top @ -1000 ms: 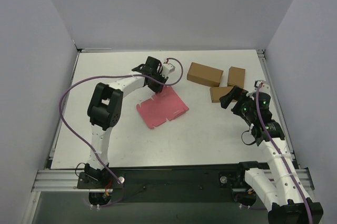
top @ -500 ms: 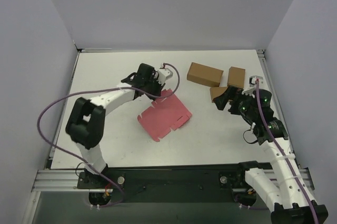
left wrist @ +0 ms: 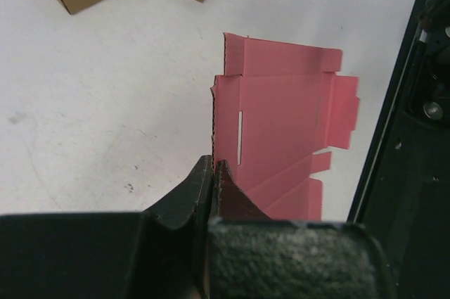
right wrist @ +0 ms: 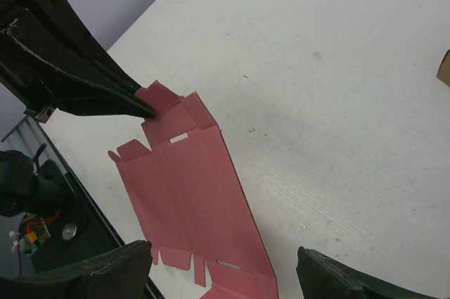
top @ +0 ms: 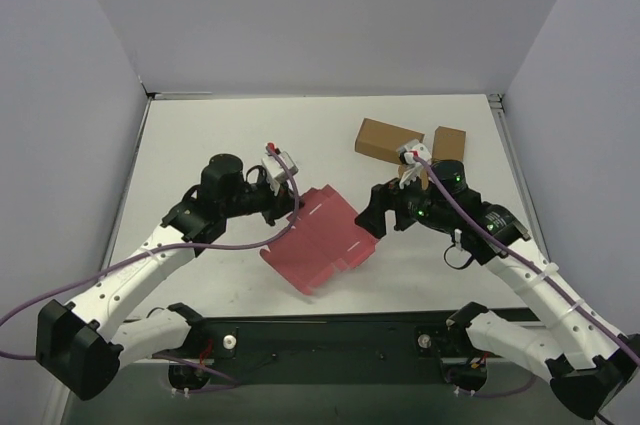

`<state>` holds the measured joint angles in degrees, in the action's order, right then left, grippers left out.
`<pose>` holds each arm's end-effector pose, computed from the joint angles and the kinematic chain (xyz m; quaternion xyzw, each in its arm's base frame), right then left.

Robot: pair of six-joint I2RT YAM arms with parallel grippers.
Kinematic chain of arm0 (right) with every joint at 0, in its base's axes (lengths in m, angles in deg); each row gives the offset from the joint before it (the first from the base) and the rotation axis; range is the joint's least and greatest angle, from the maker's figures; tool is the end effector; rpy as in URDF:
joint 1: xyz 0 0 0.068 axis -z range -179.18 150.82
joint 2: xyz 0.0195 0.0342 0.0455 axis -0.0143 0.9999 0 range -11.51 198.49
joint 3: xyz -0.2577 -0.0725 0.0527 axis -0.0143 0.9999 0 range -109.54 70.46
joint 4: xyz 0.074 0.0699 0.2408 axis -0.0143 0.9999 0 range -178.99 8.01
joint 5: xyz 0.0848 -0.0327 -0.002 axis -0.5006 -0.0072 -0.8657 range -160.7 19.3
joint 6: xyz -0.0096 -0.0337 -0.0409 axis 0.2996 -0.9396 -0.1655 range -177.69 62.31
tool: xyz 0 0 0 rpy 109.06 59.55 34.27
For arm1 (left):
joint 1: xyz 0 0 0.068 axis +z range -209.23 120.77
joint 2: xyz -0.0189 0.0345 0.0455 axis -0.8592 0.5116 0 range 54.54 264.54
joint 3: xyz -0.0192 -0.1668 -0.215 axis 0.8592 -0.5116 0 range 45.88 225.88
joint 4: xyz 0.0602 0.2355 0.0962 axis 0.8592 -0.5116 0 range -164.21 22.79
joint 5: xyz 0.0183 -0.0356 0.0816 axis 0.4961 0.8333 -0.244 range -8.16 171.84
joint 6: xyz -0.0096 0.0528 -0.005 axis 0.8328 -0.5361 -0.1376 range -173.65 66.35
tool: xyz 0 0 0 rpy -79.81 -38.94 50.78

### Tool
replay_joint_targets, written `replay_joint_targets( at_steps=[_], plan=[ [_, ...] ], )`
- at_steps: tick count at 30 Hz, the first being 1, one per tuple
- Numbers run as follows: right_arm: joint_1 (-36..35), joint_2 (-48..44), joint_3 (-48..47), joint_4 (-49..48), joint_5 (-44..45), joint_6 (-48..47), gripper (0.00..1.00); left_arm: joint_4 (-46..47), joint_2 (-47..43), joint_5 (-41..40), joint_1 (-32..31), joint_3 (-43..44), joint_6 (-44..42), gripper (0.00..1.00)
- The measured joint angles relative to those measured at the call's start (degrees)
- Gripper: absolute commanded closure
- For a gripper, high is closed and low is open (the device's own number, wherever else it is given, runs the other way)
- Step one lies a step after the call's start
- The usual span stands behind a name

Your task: Fold the paper box

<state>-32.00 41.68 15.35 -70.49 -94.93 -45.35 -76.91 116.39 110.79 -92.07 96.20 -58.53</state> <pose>0.1657 0.1243 0.3627 -0.2628 0.7490 0.3797 0.4750 0.1969 -0.1477 0.3180 0.3919 0.7105 -0.3322 0.4808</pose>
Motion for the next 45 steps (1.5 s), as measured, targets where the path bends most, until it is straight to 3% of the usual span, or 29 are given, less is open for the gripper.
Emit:
replay_joint_targets(
  at_steps=[6,16,25,39,43,45],
  plan=[
    [-2.3,1.7,-4.2,3.3,4.2,-1.9,0.19,-1.0,0.3,4.6,0.3,-1.2,1.4,1.0],
    [-3.2,6.0,-6.3,5.3,1.7,-4.6,0.2,0.3,-0.5,10.4,0.3,-1.2,4.2,1.0],
    [-3.2,7.9,-5.8,5.4,-2.1,-5.2,0.34,1.0,-0.6,13.6,0.3,-1.2,6.1,1.0],
    [-3.2,9.2,-5.0,5.7,-9.5,-5.1,0.77,1.9,-0.6,15.0,1.2,-1.4,7.1,1.0],
    [-3.0,9.2,-4.3,5.8,-10.3,-5.1,1.0,2.1,-0.6,15.1,1.2,-1.5,7.2,1.0],
    [-2.9,9.2,-4.3,5.7,-11.3,-5.0,1.0,2.4,-0.6,15.0,1.2,-1.7,7.2,1.0]
  ],
)
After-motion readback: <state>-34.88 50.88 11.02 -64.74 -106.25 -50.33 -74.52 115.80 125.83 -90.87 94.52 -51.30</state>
